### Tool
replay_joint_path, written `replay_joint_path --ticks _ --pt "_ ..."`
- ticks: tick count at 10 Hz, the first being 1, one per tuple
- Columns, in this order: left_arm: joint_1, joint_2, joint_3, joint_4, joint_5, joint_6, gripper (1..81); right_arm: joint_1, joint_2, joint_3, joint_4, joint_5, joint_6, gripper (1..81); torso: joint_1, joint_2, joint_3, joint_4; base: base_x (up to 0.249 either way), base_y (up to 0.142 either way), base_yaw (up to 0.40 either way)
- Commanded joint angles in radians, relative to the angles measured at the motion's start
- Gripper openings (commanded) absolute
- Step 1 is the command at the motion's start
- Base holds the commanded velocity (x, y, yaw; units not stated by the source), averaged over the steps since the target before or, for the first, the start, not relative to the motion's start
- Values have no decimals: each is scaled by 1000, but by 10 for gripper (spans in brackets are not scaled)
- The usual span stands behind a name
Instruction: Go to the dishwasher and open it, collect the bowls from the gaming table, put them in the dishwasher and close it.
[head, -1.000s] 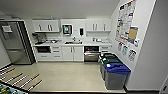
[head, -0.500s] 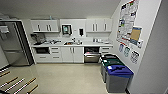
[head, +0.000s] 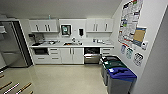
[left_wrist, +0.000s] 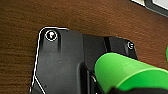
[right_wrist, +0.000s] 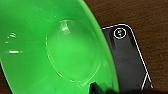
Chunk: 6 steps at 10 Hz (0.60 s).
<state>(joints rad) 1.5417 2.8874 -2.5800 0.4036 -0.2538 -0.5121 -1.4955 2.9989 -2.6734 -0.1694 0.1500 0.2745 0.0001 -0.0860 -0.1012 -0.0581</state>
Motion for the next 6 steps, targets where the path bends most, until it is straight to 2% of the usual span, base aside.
replay_joint_path --ticks 1,6 --pt "-47 -11 1 14 33 3 10 39 8 12 -39 -73 -17 10 0 0 0 0 188 0 0" --pt "-47 -9 3 18 33 4 10 36 8 12 -39 -73 -17 10 0 0 0 0 190 0 0"
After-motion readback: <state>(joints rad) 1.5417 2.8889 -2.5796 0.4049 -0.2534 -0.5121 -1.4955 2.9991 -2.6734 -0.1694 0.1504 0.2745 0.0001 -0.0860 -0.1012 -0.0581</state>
